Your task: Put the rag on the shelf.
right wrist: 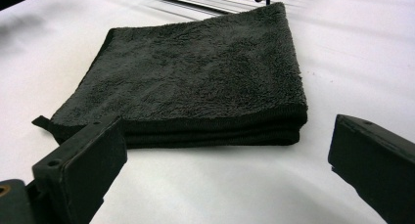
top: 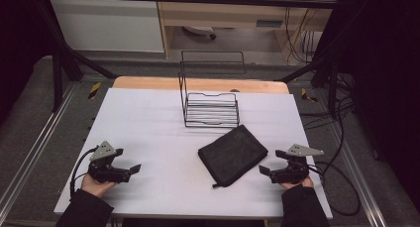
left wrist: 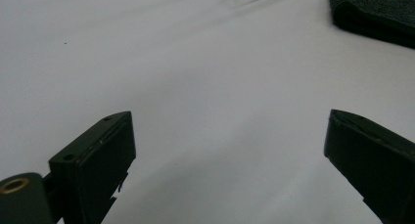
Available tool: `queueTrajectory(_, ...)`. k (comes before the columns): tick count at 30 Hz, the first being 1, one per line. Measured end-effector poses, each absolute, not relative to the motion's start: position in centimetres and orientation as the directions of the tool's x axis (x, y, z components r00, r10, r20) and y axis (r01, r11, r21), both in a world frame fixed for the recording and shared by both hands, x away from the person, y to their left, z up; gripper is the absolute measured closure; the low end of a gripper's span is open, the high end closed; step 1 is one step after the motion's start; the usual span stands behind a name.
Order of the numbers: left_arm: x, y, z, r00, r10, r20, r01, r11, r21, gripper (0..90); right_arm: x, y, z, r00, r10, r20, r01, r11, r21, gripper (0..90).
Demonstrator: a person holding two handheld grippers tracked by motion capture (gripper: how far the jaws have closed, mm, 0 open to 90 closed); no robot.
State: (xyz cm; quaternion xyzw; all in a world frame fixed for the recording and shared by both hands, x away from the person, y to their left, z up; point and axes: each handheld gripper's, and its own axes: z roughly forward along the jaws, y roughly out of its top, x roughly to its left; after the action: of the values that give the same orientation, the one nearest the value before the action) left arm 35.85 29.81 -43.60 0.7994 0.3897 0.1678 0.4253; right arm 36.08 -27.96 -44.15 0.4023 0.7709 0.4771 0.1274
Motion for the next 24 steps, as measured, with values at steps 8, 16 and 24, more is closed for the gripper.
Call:
queueTrajectory(8,35.8,29.7,-43.6,0.636,0.769,-0.065,0.484,-0.331,0.810,4.8,36.0,-27.8,-44.1,-0.642,0.744,0.182,0.500,0.227,0.836,1.5)
queueTrajectory(16,35.8,29.2,-43.6,0.639,0.766,-0.071,0.486,-0.330,0.809,4.8,36.0,-27.4,-44.0,-0.645,0.745,0.168,0.498,0.243,0.833,1.5)
queueTrajectory(24,35.9,28.4,-43.4,0.637,0.767,-0.075,0.492,-0.330,0.806,4.9,36.1,-26.8,-44.0,-0.655,0.738,0.163,0.497,0.257,0.829,1.6)
